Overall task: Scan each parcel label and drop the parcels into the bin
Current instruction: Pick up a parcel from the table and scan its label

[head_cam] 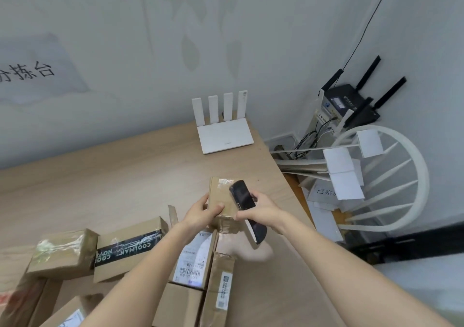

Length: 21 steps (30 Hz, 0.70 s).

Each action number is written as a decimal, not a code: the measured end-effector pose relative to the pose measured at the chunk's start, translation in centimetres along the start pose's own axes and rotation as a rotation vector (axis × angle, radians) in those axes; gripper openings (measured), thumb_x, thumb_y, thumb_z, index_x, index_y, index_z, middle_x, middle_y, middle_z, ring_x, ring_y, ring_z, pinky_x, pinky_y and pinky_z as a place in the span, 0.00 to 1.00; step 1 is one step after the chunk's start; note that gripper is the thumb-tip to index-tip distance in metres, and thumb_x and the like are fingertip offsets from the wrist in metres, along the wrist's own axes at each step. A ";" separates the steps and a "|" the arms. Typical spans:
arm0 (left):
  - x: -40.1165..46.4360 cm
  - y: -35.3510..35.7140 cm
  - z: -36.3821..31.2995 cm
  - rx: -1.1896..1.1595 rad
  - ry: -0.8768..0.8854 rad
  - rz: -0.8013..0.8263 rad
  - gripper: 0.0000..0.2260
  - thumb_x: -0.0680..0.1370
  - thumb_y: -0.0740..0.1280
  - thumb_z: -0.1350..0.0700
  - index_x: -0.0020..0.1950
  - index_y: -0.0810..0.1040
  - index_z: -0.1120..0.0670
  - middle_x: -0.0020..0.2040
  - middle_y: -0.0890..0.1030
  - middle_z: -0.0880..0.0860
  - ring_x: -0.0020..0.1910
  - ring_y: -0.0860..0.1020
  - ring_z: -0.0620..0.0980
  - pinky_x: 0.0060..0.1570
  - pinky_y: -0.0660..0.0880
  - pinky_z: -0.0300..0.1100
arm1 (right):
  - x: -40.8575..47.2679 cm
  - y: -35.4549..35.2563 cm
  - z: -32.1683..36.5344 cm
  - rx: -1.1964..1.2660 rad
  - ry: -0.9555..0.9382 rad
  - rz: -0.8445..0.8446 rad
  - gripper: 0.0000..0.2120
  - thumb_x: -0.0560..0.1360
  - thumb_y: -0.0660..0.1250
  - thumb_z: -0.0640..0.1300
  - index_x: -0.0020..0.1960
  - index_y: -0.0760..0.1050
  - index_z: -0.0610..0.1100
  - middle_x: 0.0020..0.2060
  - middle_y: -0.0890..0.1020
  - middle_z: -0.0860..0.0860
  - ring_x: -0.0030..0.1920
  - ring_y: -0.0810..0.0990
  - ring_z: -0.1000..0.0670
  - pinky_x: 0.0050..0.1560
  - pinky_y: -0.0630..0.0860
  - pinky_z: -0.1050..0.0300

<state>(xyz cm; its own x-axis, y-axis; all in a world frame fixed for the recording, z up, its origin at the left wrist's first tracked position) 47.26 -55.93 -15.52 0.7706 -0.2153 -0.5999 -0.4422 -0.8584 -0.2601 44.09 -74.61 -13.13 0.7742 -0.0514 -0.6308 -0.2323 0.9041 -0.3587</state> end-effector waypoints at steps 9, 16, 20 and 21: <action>-5.9 -1.2 -3.2 -0.073 0.107 -0.088 0.35 0.75 0.71 0.68 0.78 0.62 0.49 0.69 0.73 0.51 0.56 0.78 0.50 0.39 0.76 0.32 | -6.0 -2.0 3.9 0.070 -0.116 -0.031 0.33 0.68 0.79 0.39 0.70 0.72 0.46 0.63 0.77 0.51 0.59 0.75 0.53 0.42 0.70 0.67; -15.8 -3.3 -7.8 -0.304 0.259 -0.111 0.24 0.76 0.74 0.58 0.67 0.68 0.48 0.63 0.80 0.51 0.55 0.82 0.49 0.38 0.79 0.37 | -15.9 -2.9 8.5 0.117 -0.236 -0.107 0.28 0.70 0.79 0.40 0.64 0.71 0.52 0.58 0.76 0.52 0.63 0.76 0.46 0.62 0.76 0.50; -23.7 -4.6 -9.9 -0.355 0.329 -0.154 0.19 0.77 0.71 0.45 0.61 0.68 0.51 0.56 0.82 0.51 0.52 0.81 0.46 0.34 0.77 0.36 | -23.4 -1.6 10.9 0.089 -0.313 -0.131 0.26 0.68 0.81 0.43 0.62 0.76 0.53 0.57 0.80 0.52 0.61 0.78 0.46 0.62 0.79 0.48; -25.5 -5.1 -10.2 -0.369 0.343 -0.179 0.19 0.78 0.70 0.44 0.60 0.68 0.52 0.55 0.81 0.51 0.52 0.80 0.45 0.36 0.77 0.38 | -25.1 -1.2 11.4 0.081 -0.321 -0.137 0.27 0.67 0.81 0.44 0.63 0.76 0.52 0.58 0.80 0.52 0.62 0.78 0.46 0.64 0.79 0.46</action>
<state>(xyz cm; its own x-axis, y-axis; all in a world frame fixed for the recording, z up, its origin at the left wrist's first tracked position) 34.50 -50.81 8.84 0.9523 -0.1375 -0.2726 -0.1471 -0.9890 -0.0153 31.63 -69.54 10.96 0.9435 -0.0497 -0.3277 -0.0764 0.9295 -0.3609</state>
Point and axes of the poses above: each hand's wrist, its own x-axis towards the middle knuckle, its own y-axis out of the palm, z = x × y, the point moved 10 cm from there along x, towards the middle knuckle
